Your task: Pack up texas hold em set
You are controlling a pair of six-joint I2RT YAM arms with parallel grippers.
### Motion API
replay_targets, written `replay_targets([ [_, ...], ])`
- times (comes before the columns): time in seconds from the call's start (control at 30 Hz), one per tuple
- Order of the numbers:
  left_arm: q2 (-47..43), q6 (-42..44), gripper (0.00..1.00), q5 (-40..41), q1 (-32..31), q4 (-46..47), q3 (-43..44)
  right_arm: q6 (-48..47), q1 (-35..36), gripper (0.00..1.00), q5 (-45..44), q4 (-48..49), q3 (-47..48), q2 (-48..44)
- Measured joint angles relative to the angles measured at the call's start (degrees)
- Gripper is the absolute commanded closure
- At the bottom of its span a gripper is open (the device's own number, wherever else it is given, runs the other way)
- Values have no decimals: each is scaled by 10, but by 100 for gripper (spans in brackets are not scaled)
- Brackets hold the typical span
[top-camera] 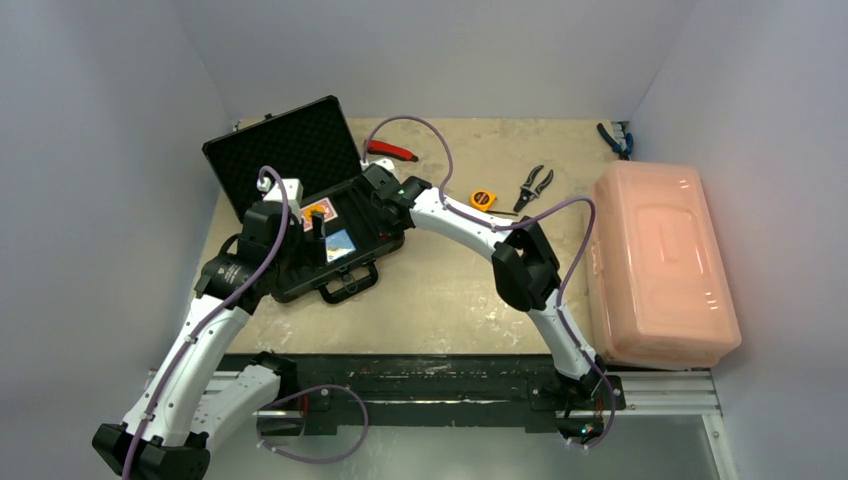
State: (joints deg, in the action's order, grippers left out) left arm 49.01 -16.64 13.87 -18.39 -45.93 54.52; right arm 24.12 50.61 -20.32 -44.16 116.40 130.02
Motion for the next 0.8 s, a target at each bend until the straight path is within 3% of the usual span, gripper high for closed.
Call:
replay_targets([
  [0.8,0,4,12,0,0,0,0,-13,0,100,5,-2,43,40],
])
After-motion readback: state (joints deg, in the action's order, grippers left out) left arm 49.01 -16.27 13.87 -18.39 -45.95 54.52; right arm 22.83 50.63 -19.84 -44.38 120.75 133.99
